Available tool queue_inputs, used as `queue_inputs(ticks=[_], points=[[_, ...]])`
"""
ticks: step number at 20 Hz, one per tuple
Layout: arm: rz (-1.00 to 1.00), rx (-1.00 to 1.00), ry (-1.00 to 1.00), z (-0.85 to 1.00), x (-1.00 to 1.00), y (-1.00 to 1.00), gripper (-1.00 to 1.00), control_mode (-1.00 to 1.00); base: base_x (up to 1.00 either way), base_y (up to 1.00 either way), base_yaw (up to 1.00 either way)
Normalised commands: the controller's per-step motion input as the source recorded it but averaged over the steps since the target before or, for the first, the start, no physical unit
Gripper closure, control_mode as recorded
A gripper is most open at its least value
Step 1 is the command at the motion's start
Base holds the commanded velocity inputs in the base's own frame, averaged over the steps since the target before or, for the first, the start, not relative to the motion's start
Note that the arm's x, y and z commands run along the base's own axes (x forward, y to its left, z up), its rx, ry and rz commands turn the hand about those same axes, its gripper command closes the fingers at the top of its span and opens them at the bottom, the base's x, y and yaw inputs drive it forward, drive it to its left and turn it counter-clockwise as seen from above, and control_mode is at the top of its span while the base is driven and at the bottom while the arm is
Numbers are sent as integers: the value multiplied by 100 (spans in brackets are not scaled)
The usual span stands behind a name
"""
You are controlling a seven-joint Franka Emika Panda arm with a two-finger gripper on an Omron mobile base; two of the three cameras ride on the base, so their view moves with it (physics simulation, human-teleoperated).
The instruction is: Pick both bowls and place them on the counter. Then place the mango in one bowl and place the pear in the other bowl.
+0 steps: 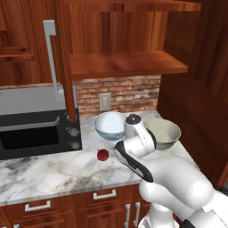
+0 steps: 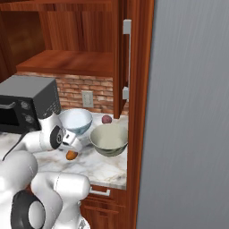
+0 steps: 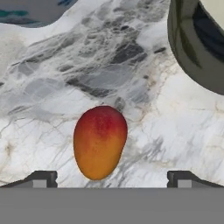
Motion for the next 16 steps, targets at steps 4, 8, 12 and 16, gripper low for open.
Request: queue_inputs(ticks=[4,8,12,16], points=[[14,0,0,-32,6,0,-100,-100,0,0,0],[15,0,0,-18,13,0,-100,-100,0,0,0],[12,0,0,-15,13,-1,-100,-100,0,0,0],[3,0,0,-19,4,-3,-100,-100,0,0,0]])
